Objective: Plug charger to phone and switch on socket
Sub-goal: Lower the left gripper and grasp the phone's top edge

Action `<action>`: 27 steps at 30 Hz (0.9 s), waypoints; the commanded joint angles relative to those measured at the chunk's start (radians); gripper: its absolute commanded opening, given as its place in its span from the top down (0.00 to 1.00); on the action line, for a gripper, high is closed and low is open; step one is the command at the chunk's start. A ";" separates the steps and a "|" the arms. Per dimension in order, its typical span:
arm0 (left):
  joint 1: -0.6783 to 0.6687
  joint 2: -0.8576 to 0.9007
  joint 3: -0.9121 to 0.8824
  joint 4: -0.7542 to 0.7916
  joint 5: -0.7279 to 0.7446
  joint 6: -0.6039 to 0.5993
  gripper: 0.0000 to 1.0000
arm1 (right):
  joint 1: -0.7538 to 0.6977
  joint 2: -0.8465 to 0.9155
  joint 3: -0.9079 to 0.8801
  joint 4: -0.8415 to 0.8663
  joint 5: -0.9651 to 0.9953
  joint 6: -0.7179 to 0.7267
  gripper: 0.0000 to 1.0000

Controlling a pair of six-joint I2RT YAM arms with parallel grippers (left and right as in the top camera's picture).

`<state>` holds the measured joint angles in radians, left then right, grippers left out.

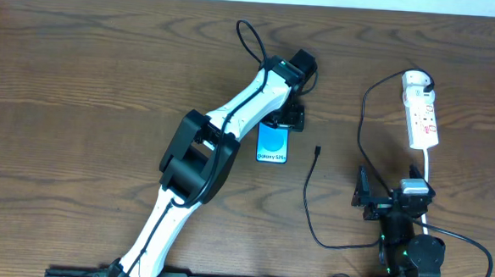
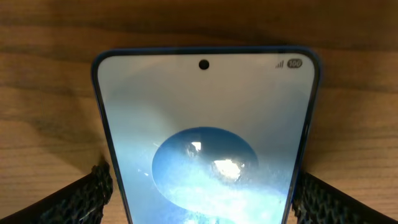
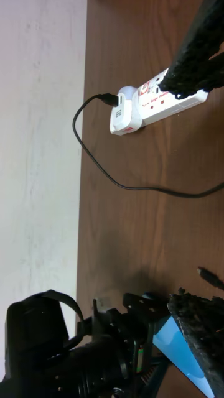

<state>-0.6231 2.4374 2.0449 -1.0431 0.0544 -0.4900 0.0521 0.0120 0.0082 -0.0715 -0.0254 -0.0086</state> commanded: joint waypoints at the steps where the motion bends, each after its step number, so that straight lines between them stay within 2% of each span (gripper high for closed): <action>1: 0.007 0.047 0.006 0.001 -0.052 -0.001 0.06 | 0.008 -0.005 -0.003 -0.004 0.008 -0.007 0.01; 12: 0.008 0.047 0.006 -0.040 0.022 -0.003 0.06 | 0.008 -0.005 -0.003 -0.004 0.008 -0.007 0.01; 27: 0.008 0.047 0.006 -0.051 0.024 -0.002 0.07 | 0.008 -0.005 -0.003 -0.004 0.008 -0.007 0.01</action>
<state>-0.6186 2.4393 2.0483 -1.0801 0.0765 -0.4919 0.0521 0.0120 0.0082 -0.0715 -0.0254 -0.0086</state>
